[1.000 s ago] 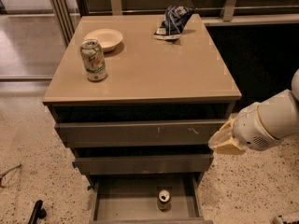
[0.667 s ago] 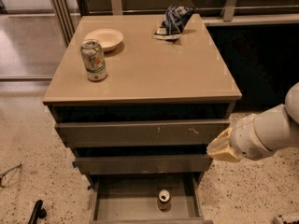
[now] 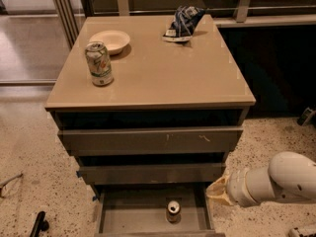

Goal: Pick orange can from bottom drawer and place on counter

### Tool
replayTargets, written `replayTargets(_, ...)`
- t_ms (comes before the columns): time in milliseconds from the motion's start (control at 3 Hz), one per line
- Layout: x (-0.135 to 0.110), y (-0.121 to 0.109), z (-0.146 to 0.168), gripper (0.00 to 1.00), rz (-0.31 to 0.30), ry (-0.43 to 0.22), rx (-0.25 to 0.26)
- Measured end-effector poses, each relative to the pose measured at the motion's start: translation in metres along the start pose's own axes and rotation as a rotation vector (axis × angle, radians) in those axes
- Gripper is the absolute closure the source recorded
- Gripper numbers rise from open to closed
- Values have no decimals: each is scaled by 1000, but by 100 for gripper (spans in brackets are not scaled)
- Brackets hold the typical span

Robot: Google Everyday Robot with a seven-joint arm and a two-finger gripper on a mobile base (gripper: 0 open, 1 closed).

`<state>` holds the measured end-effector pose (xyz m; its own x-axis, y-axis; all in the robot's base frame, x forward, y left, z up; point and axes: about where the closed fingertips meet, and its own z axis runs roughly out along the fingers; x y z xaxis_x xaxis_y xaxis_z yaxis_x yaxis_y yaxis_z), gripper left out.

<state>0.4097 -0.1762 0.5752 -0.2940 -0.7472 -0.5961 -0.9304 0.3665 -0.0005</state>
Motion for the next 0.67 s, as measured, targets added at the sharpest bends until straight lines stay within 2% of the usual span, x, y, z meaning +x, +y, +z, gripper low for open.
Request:
replayTargets(333, 16, -2, 26, 100, 24, -15, 1)
replayTargets(667, 19, -2, 31, 100, 21, -4, 4)
